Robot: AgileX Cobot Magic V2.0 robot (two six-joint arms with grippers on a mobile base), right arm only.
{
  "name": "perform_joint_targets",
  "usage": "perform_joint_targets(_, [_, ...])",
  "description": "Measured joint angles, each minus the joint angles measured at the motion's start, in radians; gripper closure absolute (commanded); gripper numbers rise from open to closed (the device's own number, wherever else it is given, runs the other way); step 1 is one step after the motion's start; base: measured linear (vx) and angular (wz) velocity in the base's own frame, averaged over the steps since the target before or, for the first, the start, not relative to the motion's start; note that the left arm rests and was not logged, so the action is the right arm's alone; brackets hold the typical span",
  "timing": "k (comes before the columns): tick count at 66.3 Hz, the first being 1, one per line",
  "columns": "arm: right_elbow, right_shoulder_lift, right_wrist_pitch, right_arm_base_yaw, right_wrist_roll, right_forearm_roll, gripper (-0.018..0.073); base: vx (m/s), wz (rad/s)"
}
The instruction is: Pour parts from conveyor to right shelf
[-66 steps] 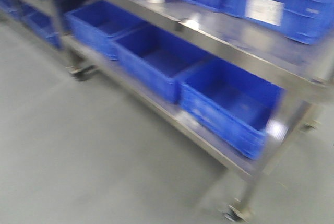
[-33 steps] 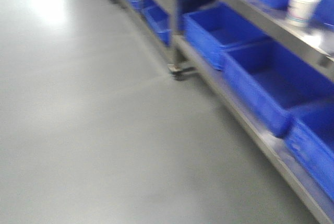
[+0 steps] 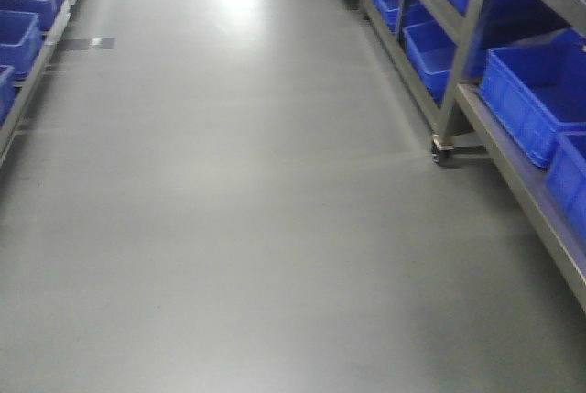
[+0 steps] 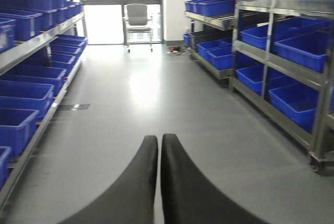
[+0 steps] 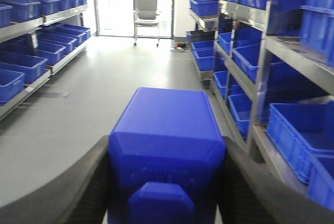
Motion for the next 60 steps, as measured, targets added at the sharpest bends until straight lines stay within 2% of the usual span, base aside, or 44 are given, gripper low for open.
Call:
perform_joint_targets(36, [0.0,0.0,0.0,0.0,0.0,0.0,0.0564,0.11,0.23])
perform_joint_targets(60, [0.0,0.0,0.0,0.0,0.0,0.0,0.0564,0.32,-0.07])
